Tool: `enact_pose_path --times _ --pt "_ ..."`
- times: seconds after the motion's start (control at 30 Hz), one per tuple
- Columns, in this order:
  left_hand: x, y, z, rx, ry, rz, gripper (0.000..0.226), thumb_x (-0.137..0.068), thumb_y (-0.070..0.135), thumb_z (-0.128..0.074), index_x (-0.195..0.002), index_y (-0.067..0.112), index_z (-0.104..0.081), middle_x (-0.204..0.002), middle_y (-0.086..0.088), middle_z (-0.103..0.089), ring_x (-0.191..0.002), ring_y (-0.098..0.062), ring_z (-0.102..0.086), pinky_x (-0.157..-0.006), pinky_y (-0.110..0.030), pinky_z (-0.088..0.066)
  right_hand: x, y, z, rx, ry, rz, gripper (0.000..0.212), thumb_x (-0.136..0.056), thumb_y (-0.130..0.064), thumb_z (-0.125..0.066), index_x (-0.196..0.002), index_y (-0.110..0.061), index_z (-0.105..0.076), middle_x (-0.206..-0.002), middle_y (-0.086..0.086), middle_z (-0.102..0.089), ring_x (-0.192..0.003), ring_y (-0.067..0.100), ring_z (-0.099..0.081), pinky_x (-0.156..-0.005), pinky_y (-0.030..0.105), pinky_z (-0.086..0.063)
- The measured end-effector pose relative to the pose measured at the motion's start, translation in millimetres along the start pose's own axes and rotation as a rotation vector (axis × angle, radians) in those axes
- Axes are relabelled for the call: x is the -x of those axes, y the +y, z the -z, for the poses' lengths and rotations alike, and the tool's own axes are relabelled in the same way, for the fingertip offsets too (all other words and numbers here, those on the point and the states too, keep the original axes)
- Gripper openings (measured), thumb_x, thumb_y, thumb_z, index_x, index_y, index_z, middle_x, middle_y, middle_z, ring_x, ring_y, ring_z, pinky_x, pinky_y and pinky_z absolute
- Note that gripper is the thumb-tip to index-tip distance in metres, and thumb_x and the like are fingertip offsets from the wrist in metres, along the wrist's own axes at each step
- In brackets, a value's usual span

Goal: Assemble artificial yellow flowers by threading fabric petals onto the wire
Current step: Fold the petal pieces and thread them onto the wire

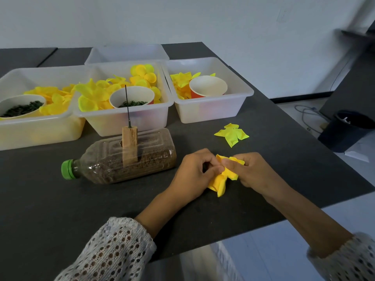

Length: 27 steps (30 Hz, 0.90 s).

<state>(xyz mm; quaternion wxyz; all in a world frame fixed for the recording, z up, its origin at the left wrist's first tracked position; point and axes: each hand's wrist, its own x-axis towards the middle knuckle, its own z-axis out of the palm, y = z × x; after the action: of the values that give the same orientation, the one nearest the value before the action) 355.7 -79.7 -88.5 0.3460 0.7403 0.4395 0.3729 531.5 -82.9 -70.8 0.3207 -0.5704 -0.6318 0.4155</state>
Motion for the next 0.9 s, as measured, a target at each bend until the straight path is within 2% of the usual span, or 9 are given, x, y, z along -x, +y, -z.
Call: enact_pose_path --times 0.1,0.17,0.27,0.37,0.5,0.63,0.7,0.8,0.9 --pt "0 0 1 0.065 0.004 0.013 0.009 -0.088 0.017 -0.072 -0.087 0.008 -0.073 -0.086 0.0 -0.066 -0.078 -0.013 -0.061 -0.069 -0.021 -0.047 2 -3 0 -0.101 -0.086 -0.027 0.035 -0.095 -0.032 -0.054 -0.077 -0.003 -0.061 -0.048 -0.008 -0.042 -0.039 0.002 -0.035 -0.041 0.016 -0.03" --pt "1 1 0 0.075 0.021 0.019 0.011 -0.086 0.019 -0.074 -0.087 0.009 -0.073 -0.087 -0.002 -0.066 -0.077 -0.013 -0.06 -0.068 -0.018 -0.045 5 -5 4 -0.098 -0.146 -0.009 0.026 -0.097 -0.025 -0.052 -0.078 -0.011 -0.062 -0.053 -0.005 -0.053 -0.045 0.004 -0.045 -0.046 0.017 -0.038" --pt "0 0 -1 0.067 0.055 0.046 0.011 -0.085 0.022 -0.076 -0.086 0.012 -0.073 -0.088 0.001 -0.066 -0.079 -0.011 -0.059 -0.069 -0.019 -0.045 9 -4 12 -0.163 -0.239 -0.04 0.017 -0.096 -0.014 -0.052 -0.097 -0.005 -0.066 -0.074 0.004 -0.069 -0.062 0.015 -0.065 -0.061 0.021 -0.052" --pt "0 1 -1 0.072 0.034 0.049 0.013 -0.082 0.026 -0.078 -0.086 0.015 -0.074 -0.089 0.004 -0.067 -0.083 -0.013 -0.061 -0.074 -0.029 -0.05 10 -5 16 -0.12 -0.227 -0.079 0.014 -0.094 -0.012 -0.055 -0.096 -0.006 -0.067 -0.075 0.008 -0.072 -0.064 0.02 -0.069 -0.06 0.026 -0.056" --pt "2 3 1 0.073 -0.015 0.03 0.018 -0.082 0.028 -0.079 -0.092 0.016 -0.072 -0.091 0.004 -0.066 -0.084 -0.013 -0.06 -0.073 -0.031 -0.049 10 -9 14 0.019 -0.169 -0.068 0.019 -0.094 -0.021 -0.057 -0.08 -0.01 -0.063 -0.06 0.004 -0.068 -0.045 0.013 -0.061 -0.048 0.019 -0.05" --pt "2 0 5 0.19 -0.025 0.048 0.015 -0.085 0.02 -0.076 -0.091 0.007 -0.072 -0.087 -0.006 -0.063 -0.077 -0.02 -0.057 -0.069 -0.032 -0.047 6 -2 7 0.124 -0.068 -0.035 0.034 -0.091 -0.035 -0.06 -0.078 -0.004 -0.059 -0.043 -0.005 -0.049 -0.036 0.004 -0.043 -0.041 0.015 -0.037" --pt "2 -1 6 0.246 -0.032 0.07 0.013 -0.085 0.018 -0.075 -0.086 0.006 -0.071 -0.083 -0.01 -0.062 -0.072 -0.018 -0.054 -0.066 -0.032 -0.047 6 -1 3 0.086 -0.023 -0.014 0.045 -0.084 -0.047 -0.06 -0.078 -0.002 -0.059 -0.042 -0.007 -0.045 -0.038 0.003 -0.041 -0.041 0.015 -0.037" --pt "0 -1 7 0.299 -0.009 0.092 0.01 -0.088 0.016 -0.073 -0.08 0.013 -0.069 -0.076 -0.01 -0.061 -0.068 -0.009 -0.054 -0.064 -0.023 -0.046 8 -6 -1 -0.05 -0.013 0.075 0.059 -0.076 -0.057 -0.055 -0.072 0.002 -0.055 -0.043 -0.006 -0.042 -0.04 0.004 -0.039 -0.043 0.016 -0.037" --pt "-2 -1 9 0.386 0.058 0.079 0.011 -0.089 0.018 -0.069 -0.079 0.016 -0.069 -0.08 -0.023 -0.065 -0.071 -0.019 -0.053 -0.069 -0.036 -0.045 11 -9 0 -0.196 0.009 0.118 0.045 -0.084 -0.049 -0.053 -0.063 -0.01 -0.056 -0.046 -0.004 -0.039 -0.042 0.007 -0.036 -0.045 0.021 -0.036"
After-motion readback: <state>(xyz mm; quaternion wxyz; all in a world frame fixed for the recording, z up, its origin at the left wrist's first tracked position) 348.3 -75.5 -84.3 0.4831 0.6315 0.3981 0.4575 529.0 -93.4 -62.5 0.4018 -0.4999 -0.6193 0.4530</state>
